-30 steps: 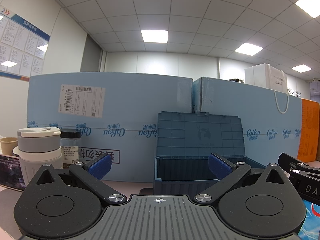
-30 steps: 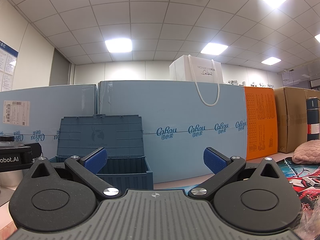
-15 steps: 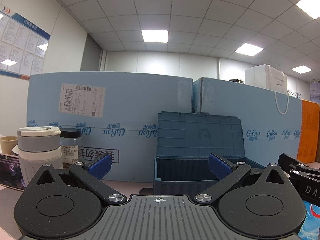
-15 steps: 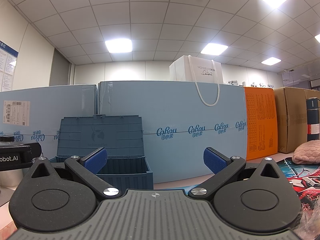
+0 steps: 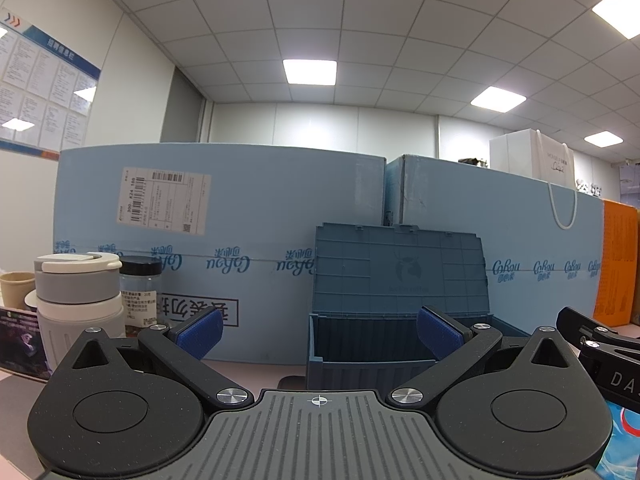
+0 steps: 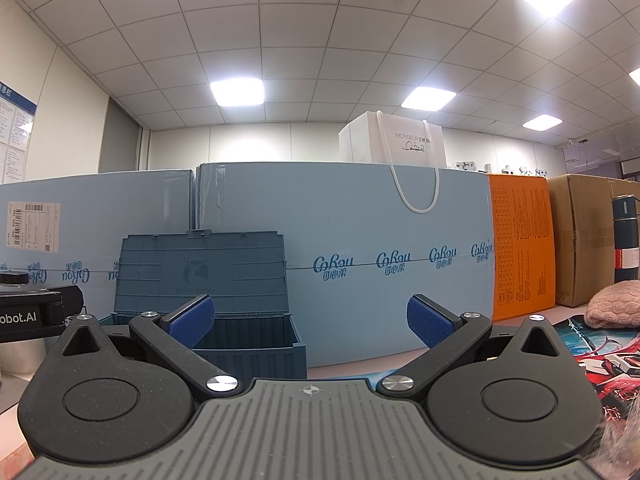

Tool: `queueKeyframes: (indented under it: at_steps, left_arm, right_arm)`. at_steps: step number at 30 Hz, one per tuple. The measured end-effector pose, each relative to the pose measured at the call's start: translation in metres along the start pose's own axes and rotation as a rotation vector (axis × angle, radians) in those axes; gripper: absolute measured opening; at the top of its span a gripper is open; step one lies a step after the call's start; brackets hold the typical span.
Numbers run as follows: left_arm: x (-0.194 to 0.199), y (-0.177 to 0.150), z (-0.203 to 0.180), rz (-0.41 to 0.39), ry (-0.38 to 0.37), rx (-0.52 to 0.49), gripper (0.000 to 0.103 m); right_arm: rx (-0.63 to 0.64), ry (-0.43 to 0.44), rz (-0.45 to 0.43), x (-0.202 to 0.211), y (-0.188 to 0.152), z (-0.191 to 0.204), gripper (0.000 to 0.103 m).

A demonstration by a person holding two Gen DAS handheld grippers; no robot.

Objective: Organize rigid objects

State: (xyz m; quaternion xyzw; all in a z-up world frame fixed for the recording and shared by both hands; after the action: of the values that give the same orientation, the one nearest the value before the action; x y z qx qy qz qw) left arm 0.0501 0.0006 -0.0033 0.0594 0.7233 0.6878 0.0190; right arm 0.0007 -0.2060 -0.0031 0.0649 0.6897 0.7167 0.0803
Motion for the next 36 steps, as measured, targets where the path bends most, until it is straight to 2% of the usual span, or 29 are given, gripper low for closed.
queueKeyframes:
  at_steps: [12, 19, 27, 32, 36]
  left_arm:
    - [0.0, 0.0, -0.003, 0.004, 0.001, -0.009, 0.103]
    - [0.003, 0.003, -0.003, -0.001, -0.02, 0.006, 0.103]
    - [0.027, 0.02, -0.022, -0.06, -0.066, -0.016, 0.103]
    - [0.045, 0.022, -0.042, -0.057, -0.111, -0.041, 0.103]
    - [0.055, 0.025, -0.058, -0.038, -0.18, -0.033, 0.103]
  right_arm:
    - [-0.005, 0.001, 0.008, -0.001, -0.004, 0.0, 0.103]
    - [-0.066, 0.034, 0.032, 0.0, -0.002, -0.007, 0.103]
    - [-0.114, 0.054, -0.022, 0.024, 0.025, -0.027, 0.103]
    - [-0.095, 0.052, -0.039, 0.042, 0.035, -0.047, 0.103]
    - [-0.076, 0.044, -0.071, 0.061, 0.044, -0.069, 0.103]
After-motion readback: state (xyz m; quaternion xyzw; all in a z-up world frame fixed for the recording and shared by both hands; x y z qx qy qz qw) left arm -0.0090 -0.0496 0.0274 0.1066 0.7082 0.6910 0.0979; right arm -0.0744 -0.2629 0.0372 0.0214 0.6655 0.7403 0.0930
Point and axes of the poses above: each gripper's, at about its wrist camera, not at the fingertips, and x roughly against the way its jaws point, z to its left, y to its top, the point moved 5 cm from there along -x, roughly the way its jaws point, and after that the axes turned 6 degrees about -y, right-handed, at the moved point
